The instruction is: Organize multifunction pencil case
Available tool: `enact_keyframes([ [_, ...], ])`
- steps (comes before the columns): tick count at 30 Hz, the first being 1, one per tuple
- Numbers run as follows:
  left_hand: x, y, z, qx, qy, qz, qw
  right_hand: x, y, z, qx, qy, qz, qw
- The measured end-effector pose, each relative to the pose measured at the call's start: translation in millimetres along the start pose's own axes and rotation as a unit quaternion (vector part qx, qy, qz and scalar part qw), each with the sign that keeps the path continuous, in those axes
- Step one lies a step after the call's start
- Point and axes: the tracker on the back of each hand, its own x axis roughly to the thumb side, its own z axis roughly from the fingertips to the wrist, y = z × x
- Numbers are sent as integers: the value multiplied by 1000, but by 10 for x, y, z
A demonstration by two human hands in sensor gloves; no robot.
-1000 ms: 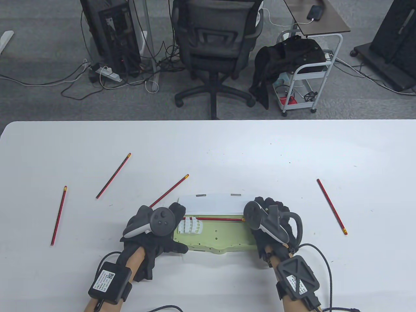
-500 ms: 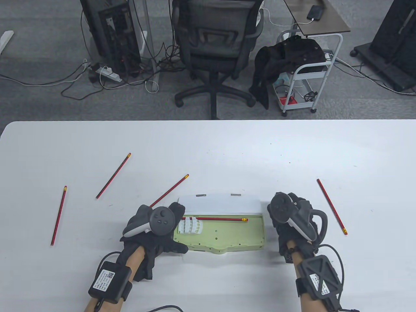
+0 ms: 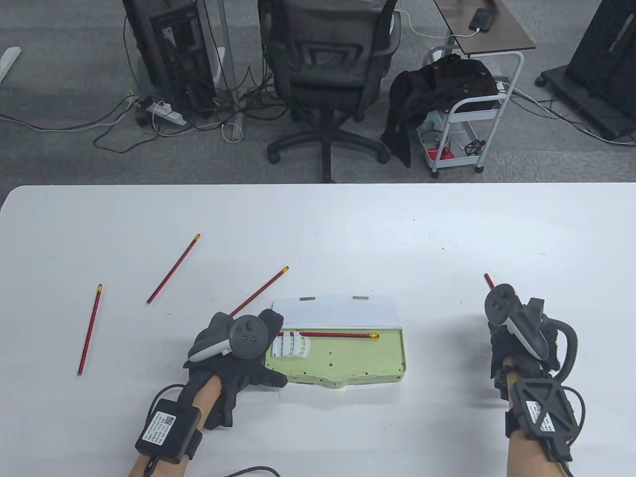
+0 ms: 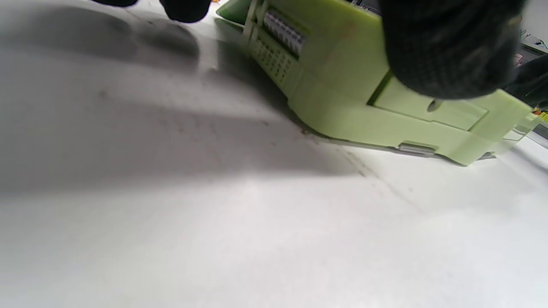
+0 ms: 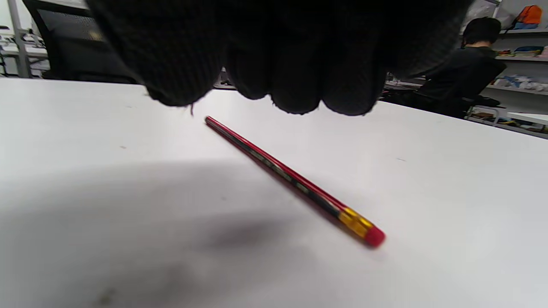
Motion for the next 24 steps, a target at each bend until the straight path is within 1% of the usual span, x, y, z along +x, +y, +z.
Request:
enact_keyframes([
  [2, 1, 0, 0, 1, 0, 0, 1000, -33, 86, -32, 6, 13, 18, 1000],
  [6, 3, -2, 1, 1, 0, -1, 1000, -110, 250, -96, 8, 41, 27, 999],
  [11, 5, -4, 5, 1, 0, -1, 1000, -143, 354, -153, 17, 58, 52, 997],
  [21, 8, -6, 6, 2, 1, -4, 1000, -42, 385, -206, 29, 60, 80, 995],
  [24, 8, -7, 7, 2, 1, -3, 1000, 29, 397, -216, 32, 51, 107, 992],
])
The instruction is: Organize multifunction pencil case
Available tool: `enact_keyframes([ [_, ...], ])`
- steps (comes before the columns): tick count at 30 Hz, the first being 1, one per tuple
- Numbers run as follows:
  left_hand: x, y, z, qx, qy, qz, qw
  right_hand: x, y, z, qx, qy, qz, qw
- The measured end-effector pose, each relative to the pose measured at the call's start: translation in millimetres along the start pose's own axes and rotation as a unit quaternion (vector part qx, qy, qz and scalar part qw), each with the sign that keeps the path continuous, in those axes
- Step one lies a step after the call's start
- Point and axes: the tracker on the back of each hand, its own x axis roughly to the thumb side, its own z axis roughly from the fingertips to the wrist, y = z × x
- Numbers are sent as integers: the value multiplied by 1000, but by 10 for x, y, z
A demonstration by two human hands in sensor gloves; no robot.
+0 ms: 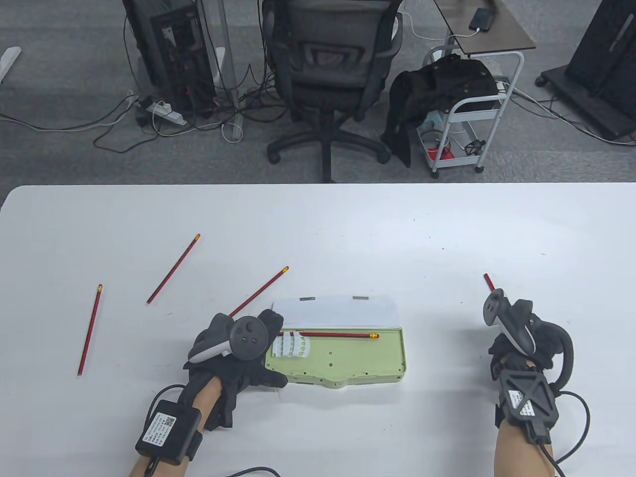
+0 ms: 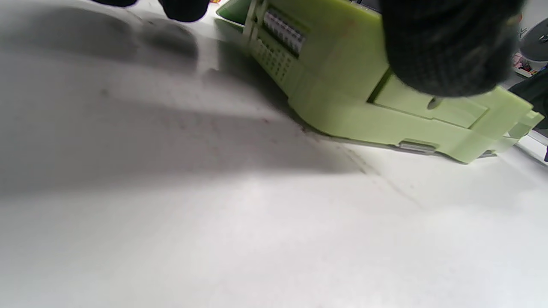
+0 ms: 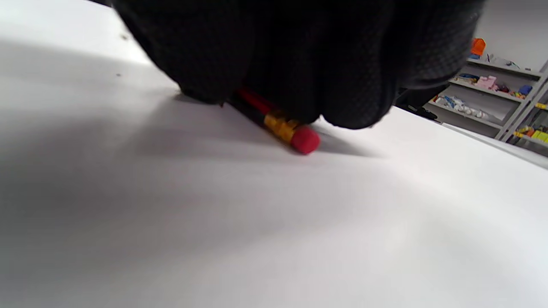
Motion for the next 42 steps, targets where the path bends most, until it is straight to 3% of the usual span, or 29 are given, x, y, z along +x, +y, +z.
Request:
enact_keyframes([
  [14, 1, -3, -1, -1, 0, 0, 1000, 65, -26, 54, -23, -9, 32, 999],
  [20, 1, -3, -2, -2, 1, 3, 1000, 94, -31, 17, 14, -17, 56, 998],
  [23, 1, -3, -3, -2, 1, 2, 1000, 80, -69, 33, 28, -19, 18, 999],
  [32, -4, -2, -4, -3, 0, 3, 1000, 239, -504, 359, -20, -66, -77, 995],
  [42, -3, -5, -6, -3, -2, 7, 1000, 590, -861, 887, -56, -170, -226, 958],
])
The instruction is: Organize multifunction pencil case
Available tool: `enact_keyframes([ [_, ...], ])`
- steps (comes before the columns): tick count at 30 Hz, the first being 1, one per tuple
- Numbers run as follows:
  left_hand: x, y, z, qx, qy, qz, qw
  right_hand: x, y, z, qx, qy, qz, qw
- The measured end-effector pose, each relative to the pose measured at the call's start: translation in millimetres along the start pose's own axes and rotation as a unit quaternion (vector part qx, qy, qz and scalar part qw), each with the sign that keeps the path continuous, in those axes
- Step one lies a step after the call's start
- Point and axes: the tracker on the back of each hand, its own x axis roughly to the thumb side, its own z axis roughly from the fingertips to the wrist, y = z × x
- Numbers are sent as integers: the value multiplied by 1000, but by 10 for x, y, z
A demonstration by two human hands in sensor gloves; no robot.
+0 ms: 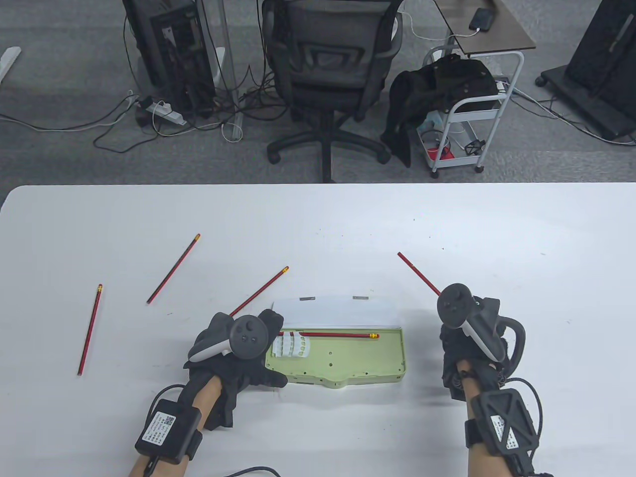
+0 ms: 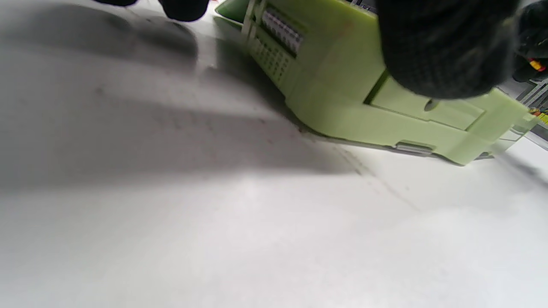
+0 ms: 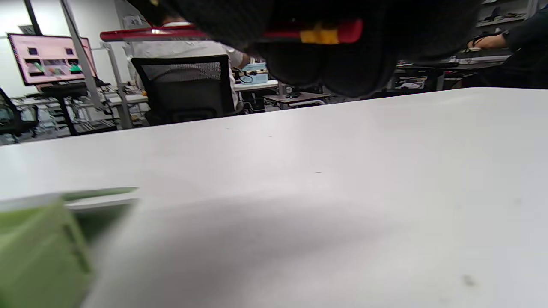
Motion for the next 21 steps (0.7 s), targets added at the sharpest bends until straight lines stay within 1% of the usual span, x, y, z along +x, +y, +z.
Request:
enact_keyframes([
  [3, 0, 2, -2, 0, -1, -1, 1000, 144, 13, 86, -17, -28, -28, 999],
  [8, 1, 0, -5, 0, -3, 3, 1000, 316, 99, 211, -41, -93, 6, 995],
  [14, 5, 1, -7, 1, -1, -2, 1000, 458, 191, 328, -36, -156, 37, 986],
  [17, 8, 1, -5, 2, -1, -3, 1000, 539, 268, 371, -24, -187, 58, 980],
  [21, 3, -1, -3, 3, -2, 0, 1000, 639, 346, 409, -13, -210, 71, 975],
])
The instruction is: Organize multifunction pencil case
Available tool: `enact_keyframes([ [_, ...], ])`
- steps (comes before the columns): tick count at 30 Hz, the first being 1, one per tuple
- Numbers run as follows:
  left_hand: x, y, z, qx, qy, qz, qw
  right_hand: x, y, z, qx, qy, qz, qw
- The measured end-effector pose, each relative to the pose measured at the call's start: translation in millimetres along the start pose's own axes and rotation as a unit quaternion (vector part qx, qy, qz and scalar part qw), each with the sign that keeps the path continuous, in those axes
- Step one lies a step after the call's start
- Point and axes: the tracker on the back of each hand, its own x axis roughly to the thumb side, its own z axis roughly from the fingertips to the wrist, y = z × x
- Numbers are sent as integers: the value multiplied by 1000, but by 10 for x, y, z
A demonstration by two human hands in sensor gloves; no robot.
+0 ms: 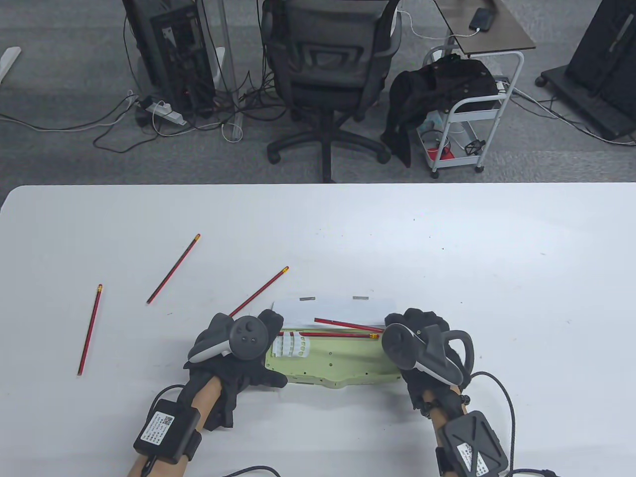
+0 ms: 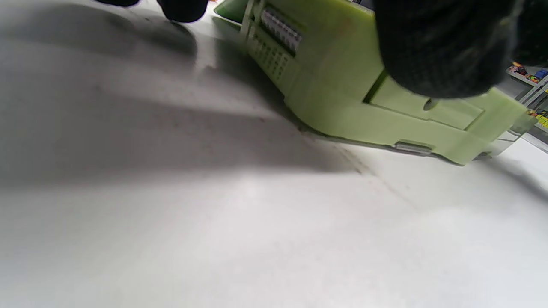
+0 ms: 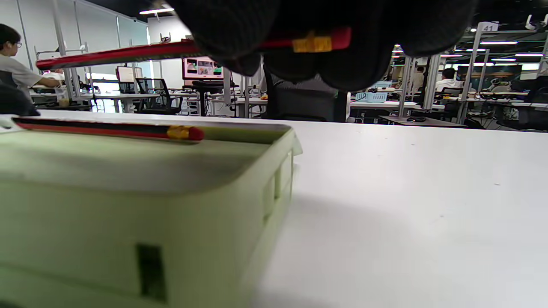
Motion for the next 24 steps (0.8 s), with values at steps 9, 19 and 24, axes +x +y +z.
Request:
enact_keyframes([
  [9, -6, -1, 5, 1, 0, 0, 1000, 186, 66, -3, 28, -27, 40, 998],
  [19, -4, 0, 6, 0, 1, -2, 1000, 249, 122, -31, 35, -34, 65, 997],
  [24, -5, -1, 4, -2, 1, -1, 1000, 280, 139, -41, 23, -37, 55, 998],
])
